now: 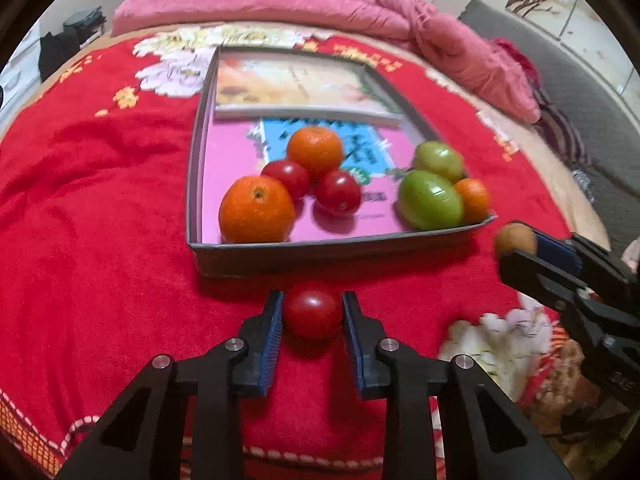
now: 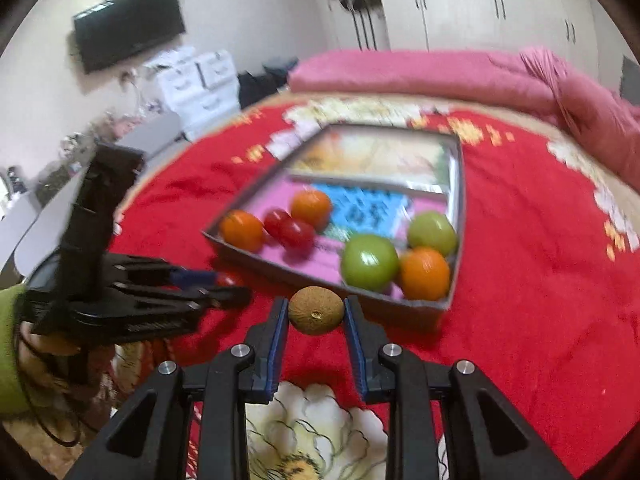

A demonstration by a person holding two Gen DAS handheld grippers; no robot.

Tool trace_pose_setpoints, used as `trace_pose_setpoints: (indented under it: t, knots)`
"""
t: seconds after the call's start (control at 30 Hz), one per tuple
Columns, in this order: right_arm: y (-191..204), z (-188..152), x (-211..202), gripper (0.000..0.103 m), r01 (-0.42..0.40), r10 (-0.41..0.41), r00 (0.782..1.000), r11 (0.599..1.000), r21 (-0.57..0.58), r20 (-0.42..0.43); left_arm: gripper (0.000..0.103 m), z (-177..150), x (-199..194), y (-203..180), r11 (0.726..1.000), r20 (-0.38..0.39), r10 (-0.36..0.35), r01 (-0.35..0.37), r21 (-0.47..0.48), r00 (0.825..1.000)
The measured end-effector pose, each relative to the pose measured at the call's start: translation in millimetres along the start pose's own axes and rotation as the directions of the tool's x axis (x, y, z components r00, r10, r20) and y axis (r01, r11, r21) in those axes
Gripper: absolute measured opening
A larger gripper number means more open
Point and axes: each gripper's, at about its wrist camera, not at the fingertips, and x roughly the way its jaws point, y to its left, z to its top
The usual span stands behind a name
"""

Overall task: Organize fruits
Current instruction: 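Lift the kiwi with the right tool while the left carries the tomato toward the tray, then release the kiwi in the tray with the right tool while the left releases the tomato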

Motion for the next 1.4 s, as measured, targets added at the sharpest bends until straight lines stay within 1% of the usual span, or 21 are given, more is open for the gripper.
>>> trace_pose_setpoints:
  t: [0.1,0.23,0.37,0.57,0.73,0.87,1.0,1.13,1.27,1.4]
  knots:
    - [5.3,5.0,-7.9,0.028,0.009,-0.008,0.999,1.000,-0.024,0.043,0.030,2.8,-21.7,-6.4,1.000,0.055,-0.021,0.020,0.019,0.998]
    - [5.9,10.4,-14.0,0.028,0.037,-0.034,0.996,0.999,-0.037,0.084,0.030,14.3,-40.8,-11.0,0.999,0.123,-0.026,0.023,0.031,0.992]
    - [5.3,14.7,-16.0,0.028,0.066,-0.060,0.992,0.996,-0.053,0.112,0.030,25.4,-44.4,-12.9,0.999,0.149,-0.027,0.022,0.030,0.988]
    - [1.1,19.2,-19.5,0.028,0.113,-0.104,0.984,0.992,-0.052,0.144,0.030,35.7,-43.4,-15.6,0.999,0.165,-0.030,0.026,0.028,0.986]
    - [-5.6,24.8,-21.6,0.028,0.136,-0.126,0.978,0.990,-0.045,0.167,0.030,40.6,-34.1,-20.4,0.999,0.156,-0.022,0.015,0.041,0.988]
    - [-6.4,26.9,-20.0,0.028,0.152,-0.141,0.975,0.987,-0.053,0.170,0.030,42.7,-19.7,-23.8,0.999,0.126,-0.016,0.010,0.047,0.992]
    - [-7.1,26.6,-14.8,0.028,0.189,-0.177,0.972,0.980,-0.065,0.158,0.030,43.4,-7.4,-24.4,0.999,0.103,-0.011,0.005,0.053,0.995]
    - [-11.5,27.0,-10.4,0.028,0.203,-0.191,0.970,0.977,-0.064,0.148,0.030,44.2,0.3,-23.9,0.999,0.088,-0.005,0.000,0.053,0.996]
    - [-12.3,26.3,-4.9,0.028,0.185,-0.175,0.976,0.980,-0.071,0.130,0.030,45.1,6.7,-22.9,0.998,0.079,0.003,-0.008,0.060,0.997]
    - [-9.0,21.1,4.5,0.028,0.194,-0.185,0.978,0.976,-0.100,0.093,0.030,44.9,12.2,-21.6,0.998,0.066,0.005,-0.009,0.060,0.998]
